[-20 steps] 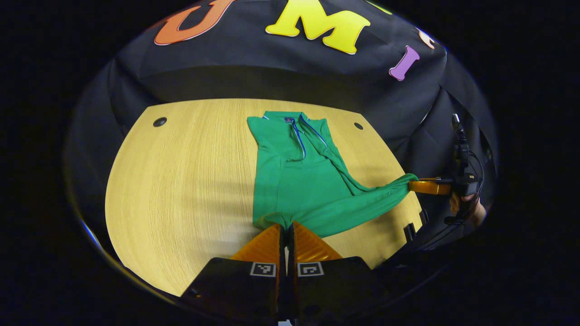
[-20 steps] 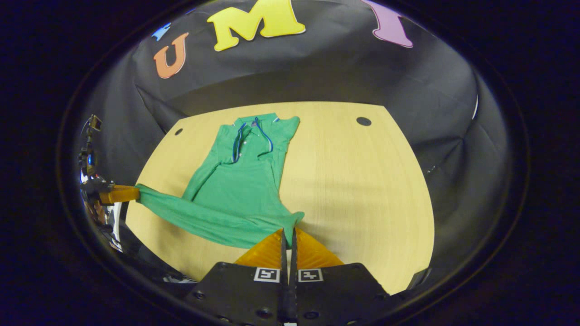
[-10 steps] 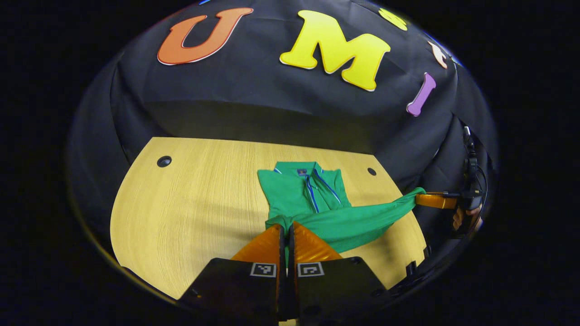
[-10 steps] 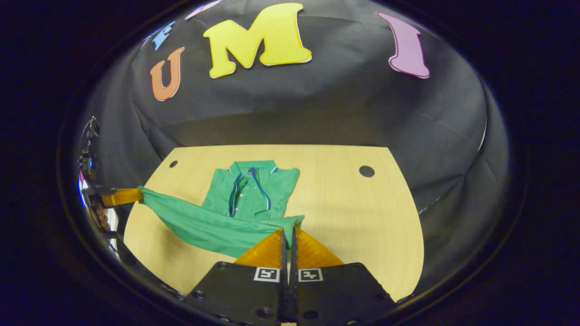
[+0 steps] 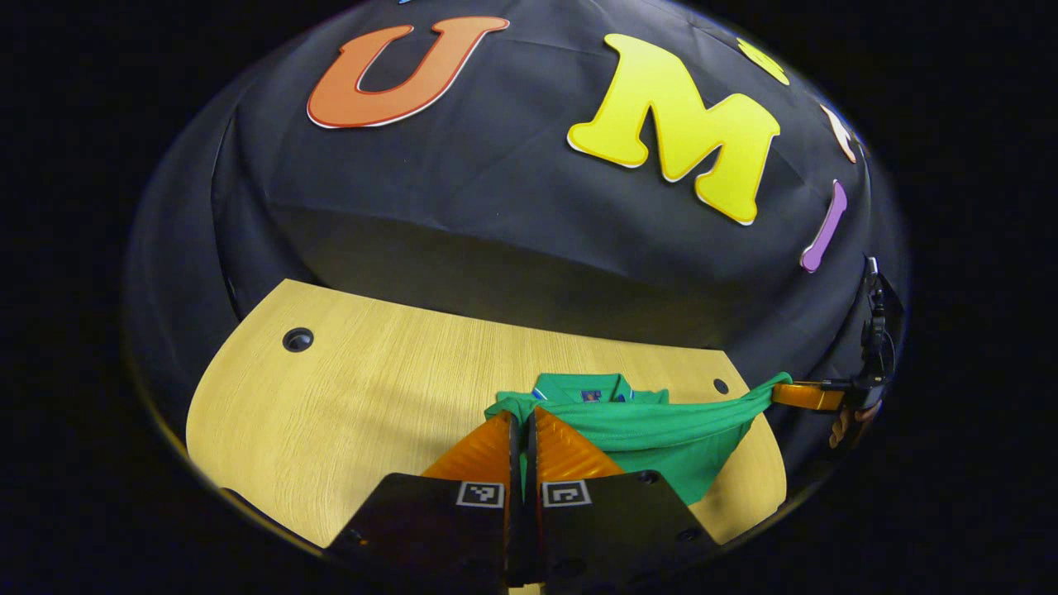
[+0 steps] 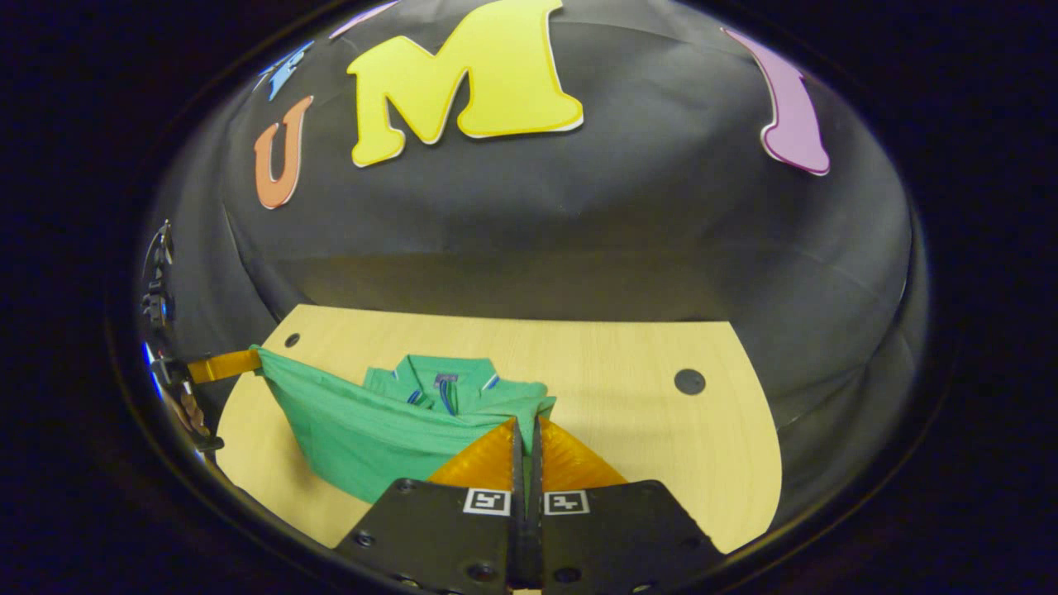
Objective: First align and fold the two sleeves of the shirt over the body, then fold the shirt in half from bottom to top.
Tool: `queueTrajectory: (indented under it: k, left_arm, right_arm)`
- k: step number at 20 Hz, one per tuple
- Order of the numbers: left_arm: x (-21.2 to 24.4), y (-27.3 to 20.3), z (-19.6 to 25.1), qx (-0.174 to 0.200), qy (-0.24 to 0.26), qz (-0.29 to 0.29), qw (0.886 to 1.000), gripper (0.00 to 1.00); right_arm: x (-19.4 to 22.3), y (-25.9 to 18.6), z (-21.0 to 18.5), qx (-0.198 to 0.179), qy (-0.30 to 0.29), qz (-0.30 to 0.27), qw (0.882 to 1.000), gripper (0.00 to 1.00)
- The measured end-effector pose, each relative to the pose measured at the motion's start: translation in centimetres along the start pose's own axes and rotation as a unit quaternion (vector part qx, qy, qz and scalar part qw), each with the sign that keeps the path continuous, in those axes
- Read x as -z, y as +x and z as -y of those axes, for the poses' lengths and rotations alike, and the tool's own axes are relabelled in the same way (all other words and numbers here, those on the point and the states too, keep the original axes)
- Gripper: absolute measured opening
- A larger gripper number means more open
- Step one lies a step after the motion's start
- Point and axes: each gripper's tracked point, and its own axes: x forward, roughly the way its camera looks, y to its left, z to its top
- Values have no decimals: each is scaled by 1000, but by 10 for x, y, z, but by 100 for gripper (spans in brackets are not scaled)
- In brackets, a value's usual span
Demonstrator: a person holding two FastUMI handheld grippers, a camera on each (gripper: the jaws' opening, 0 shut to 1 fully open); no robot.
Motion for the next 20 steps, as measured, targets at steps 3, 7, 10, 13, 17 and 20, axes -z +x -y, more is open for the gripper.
queueTrajectory:
  k: [3,7,10,13,17,20]
  left_arm:
    - [-8,40,-5,-10,8,20,1000,3]
    - [6,89,-21,-29,12,22,999,3]
    - [23,110,-36,-41,18,5,999,3]
    - [33,124,-44,-50,25,-3,998,4]
    - [43,131,-41,-49,29,-18,998,10]
    - [34,127,-39,-50,33,-7,998,13]
  right_arm:
    - [-12,35,2,1,12,13,1000,0]
    - [-11,90,5,-2,8,7,1000,0]
    - [5,120,3,-6,7,-9,1000,0]
    - [17,141,3,-5,0,-24,1000,1]
    - [33,147,4,1,-6,-34,999,2]
    - [34,146,10,12,-9,-32,999,20]
